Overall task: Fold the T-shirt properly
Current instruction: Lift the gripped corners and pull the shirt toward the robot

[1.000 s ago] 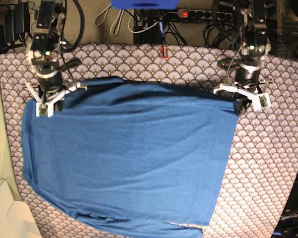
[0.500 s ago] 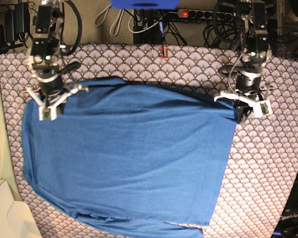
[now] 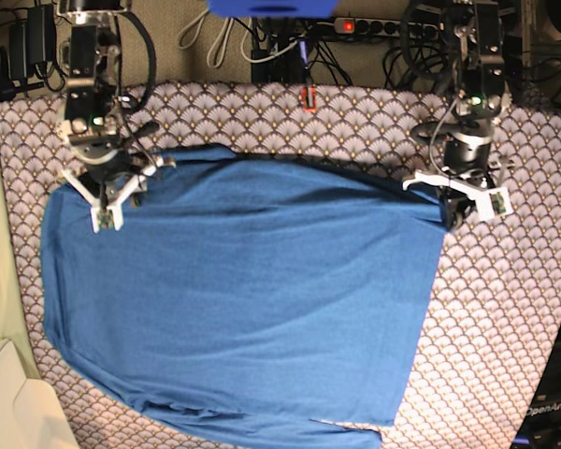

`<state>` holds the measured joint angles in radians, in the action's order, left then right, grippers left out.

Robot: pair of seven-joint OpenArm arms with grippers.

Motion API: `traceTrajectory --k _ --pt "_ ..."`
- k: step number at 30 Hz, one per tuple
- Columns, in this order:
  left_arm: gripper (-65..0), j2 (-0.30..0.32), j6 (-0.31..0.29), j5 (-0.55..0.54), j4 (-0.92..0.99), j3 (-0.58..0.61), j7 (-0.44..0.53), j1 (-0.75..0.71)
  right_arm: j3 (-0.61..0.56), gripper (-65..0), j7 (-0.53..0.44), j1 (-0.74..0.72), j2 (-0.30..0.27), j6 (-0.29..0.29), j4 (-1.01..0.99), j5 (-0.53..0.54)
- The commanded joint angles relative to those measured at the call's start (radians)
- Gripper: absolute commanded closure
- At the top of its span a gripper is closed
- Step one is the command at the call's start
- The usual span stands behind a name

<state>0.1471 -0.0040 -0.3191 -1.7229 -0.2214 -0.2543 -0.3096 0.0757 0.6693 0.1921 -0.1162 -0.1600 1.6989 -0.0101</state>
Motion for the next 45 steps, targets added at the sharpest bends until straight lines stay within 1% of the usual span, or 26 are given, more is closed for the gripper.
traceTrajectory --k 1,9,14,18,19,20,21,23,24,30,33,37,40,45 --pt "-0.8 0.006 -0.004 0.001 -0.016 -0.005 0.028 0.003 -0.017 -22.3 -0.024 -0.004 -0.003 0.003 0.022 0.005" --pt "-0.8 0.006 -0.004 0.001 -0.016 -0.005 0.028 0.003 -0.061 -22.4 -0.023 0.011 -0.001 0.003 0.005 0.005" --pt "-0.8 0.001 -0.004 0.001 -0.016 -0.003 0.028 0.003 -0.063 -22.3 -0.026 -0.012 -0.003 0.003 -0.061 0.005" --pt "-0.8 0.001 -0.004 0.001 -0.016 -0.003 0.028 0.003 -0.063 -21.3 -0.030 -0.018 -0.003 0.003 -0.069 0.005" --pt "-0.8 0.001 -0.004 0.001 -0.016 -0.003 0.028 0.003 -0.063 -19.6 -0.030 -0.018 -0.003 0.003 -0.067 0.005" --pt "-0.8 0.001 -0.004 0.001 -0.016 -0.003 0.028 0.003 -0.063 -16.2 -0.030 -0.019 -0.003 0.003 -0.067 0.005" --pt "-0.8 0.001 -0.004 0.001 -0.016 -0.003 0.028 0.003 -0.063 -11.9 -0.030 -0.021 -0.003 0.003 -0.067 0.005" --pt "-0.8 -0.001 -0.004 0.001 -0.016 -0.003 0.028 0.003 -0.063 -1.0 -0.030 -0.021 -0.003 0.003 -0.067 0.005" --pt "-0.8 -0.001 -0.004 0.001 -0.016 -0.003 0.028 0.003 -0.063 0.0 -0.030 -0.021 -0.003 0.003 -0.067 0.005" --pt "-0.8 -0.001 -0.003 0.001 -0.021 -0.003 0.028 0.003 -0.057 0.0 -0.032 -0.023 -0.004 0.003 -0.058 0.005" --pt "-0.8 -0.001 -0.003 0.001 -0.025 -0.003 0.028 0.002 -0.061 0.0 -0.032 -0.027 -0.026 0.003 -0.007 0.005" --pt "-0.8 -0.001 -0.001 -0.001 -0.027 -0.003 0.028 0.003 -0.061 0.0 -0.026 -0.036 -0.032 0.003 0.037 0.005" --pt "-0.8 -0.001 -0.001 -0.001 -0.022 -0.003 0.028 0.008 -0.061 0.0 -0.024 -0.062 -0.047 0.003 0.031 0.005" --pt "-0.8 0.003 -0.001 -0.001 -0.016 -0.003 0.028 0.014 -0.061 0.0 -0.023 -0.069 -0.046 0.003 0.030 0.005"
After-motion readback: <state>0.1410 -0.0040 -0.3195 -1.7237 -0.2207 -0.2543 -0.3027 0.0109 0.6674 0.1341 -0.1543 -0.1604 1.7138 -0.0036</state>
